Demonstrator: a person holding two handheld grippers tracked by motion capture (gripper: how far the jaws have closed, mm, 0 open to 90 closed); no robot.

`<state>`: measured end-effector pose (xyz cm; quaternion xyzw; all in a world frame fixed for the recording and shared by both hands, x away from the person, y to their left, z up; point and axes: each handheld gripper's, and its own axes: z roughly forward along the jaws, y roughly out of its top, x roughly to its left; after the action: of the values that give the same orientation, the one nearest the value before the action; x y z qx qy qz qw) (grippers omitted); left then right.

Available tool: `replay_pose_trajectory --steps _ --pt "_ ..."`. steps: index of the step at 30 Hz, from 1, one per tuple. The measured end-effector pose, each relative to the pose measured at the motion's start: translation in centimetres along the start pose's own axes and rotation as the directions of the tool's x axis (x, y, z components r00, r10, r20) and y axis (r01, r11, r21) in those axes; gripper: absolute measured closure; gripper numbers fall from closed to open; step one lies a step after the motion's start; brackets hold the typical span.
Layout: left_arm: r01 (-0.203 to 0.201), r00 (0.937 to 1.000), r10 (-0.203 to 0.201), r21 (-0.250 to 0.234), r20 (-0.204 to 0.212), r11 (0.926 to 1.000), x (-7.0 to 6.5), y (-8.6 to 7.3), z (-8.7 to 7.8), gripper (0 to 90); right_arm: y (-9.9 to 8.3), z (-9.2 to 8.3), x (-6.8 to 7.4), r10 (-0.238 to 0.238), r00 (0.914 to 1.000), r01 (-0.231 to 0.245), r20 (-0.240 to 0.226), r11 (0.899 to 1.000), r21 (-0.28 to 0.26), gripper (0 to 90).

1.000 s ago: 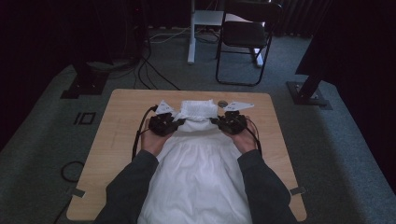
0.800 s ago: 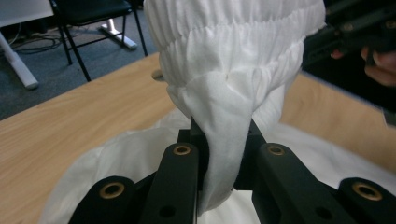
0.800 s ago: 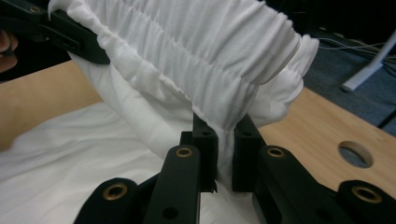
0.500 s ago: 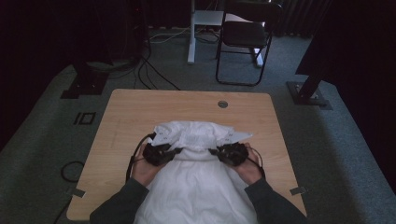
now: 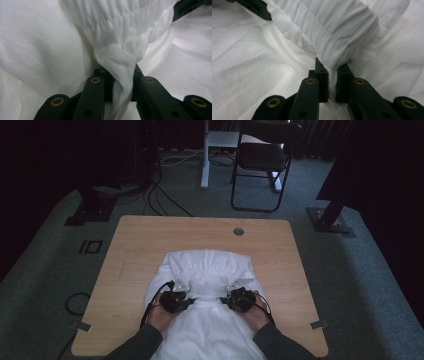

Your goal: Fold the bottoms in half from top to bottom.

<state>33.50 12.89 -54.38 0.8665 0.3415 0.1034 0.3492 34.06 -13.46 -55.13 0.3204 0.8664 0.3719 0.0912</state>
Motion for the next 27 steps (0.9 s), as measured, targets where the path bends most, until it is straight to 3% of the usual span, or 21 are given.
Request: replay_pose_trajectory --steps 7,13,21,27 --pt "0.004 0.9993 -0.004 0.004 -0.036 1.0000 1.3 1.2 0.9 81.0 1.2 1.1 -1.9 0.013 0.9999 -0.013 -0.005 1.000 -0.017 82.9" --pt "-0.005 0.9969 0.002 -0.032 -0.079 0.9995 2.8 2.2 2.0 81.0 2.5 2.2 -4.1 0.049 0.9986 -0.049 -0.019 0.999 -0.022 82.9" --pt "0.026 0.9946 -0.030 -0.039 -0.100 0.9989 5.3 4.0 3.4 81.1 4.4 3.6 -6.3 0.088 0.9961 -0.088 0.003 0.996 -0.021 82.9" --pt "0.055 0.9902 -0.061 -0.051 -0.126 0.9972 7.2 5.4 4.5 81.0 5.9 4.8 -8.0 0.148 0.9886 -0.147 0.029 0.989 -0.033 82.9"
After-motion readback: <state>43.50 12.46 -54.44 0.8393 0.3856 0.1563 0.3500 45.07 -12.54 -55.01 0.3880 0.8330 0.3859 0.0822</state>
